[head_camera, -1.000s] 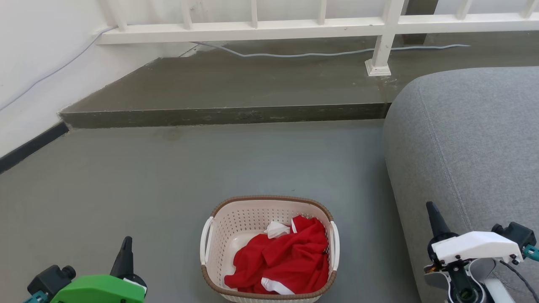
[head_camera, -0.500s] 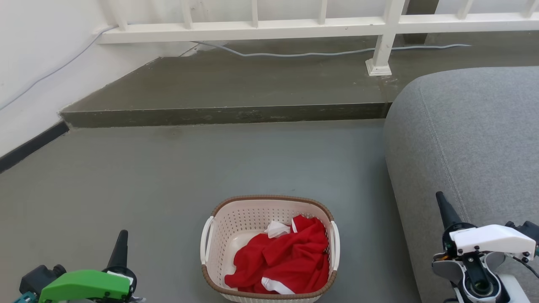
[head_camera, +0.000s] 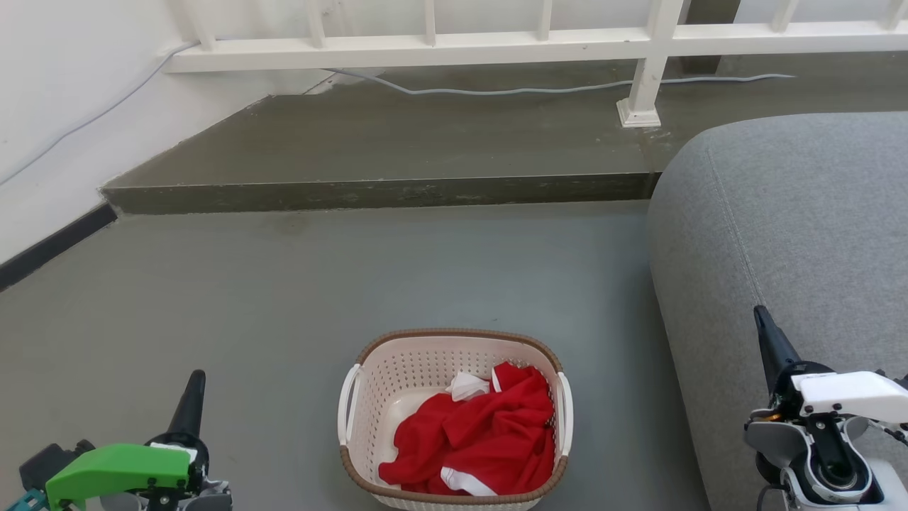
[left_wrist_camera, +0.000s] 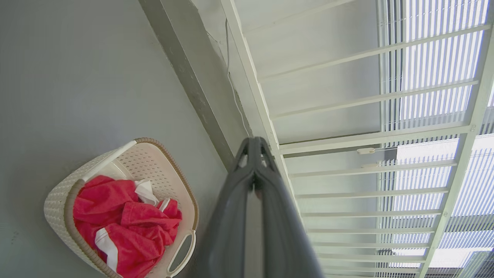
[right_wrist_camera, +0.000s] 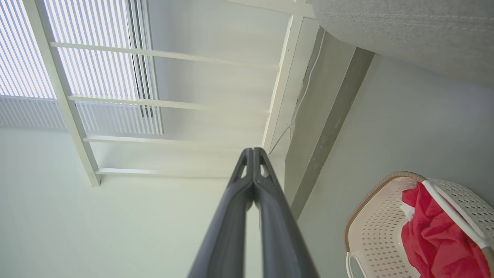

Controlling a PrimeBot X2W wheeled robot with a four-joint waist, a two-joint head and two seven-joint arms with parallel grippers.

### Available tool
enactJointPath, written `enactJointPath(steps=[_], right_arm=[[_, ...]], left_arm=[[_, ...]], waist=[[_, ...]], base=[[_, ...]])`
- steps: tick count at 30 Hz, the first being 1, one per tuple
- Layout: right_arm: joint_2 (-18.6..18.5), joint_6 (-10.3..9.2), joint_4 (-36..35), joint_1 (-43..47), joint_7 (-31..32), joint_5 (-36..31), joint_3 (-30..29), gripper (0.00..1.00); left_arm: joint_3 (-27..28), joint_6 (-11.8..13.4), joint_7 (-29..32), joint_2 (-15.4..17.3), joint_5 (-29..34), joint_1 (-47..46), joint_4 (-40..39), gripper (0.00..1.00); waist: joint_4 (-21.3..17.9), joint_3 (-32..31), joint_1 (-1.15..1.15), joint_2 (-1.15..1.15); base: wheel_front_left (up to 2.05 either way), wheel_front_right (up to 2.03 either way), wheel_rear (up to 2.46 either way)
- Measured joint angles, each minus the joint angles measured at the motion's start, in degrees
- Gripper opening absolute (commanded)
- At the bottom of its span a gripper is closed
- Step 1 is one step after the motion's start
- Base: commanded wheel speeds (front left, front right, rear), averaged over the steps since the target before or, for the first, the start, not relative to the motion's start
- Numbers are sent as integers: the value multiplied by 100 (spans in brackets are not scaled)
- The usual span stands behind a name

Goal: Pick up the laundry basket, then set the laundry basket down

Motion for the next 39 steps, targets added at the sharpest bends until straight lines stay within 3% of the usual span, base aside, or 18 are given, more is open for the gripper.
enactJointPath(steps=[15,39], right_arm=[[24,197,-37,-104,294,1035,-390,0],[25,205,-40,-105,298,1036,-414,0]], left_arm=[[244,-208,258,-1,-1154,-249,109,0],[261,-233,293,-2,-1183,-261,175,0]], waist=[[9,7,0,0],[10,6,0,0]], base=[[0,0,0],[0,0,0]])
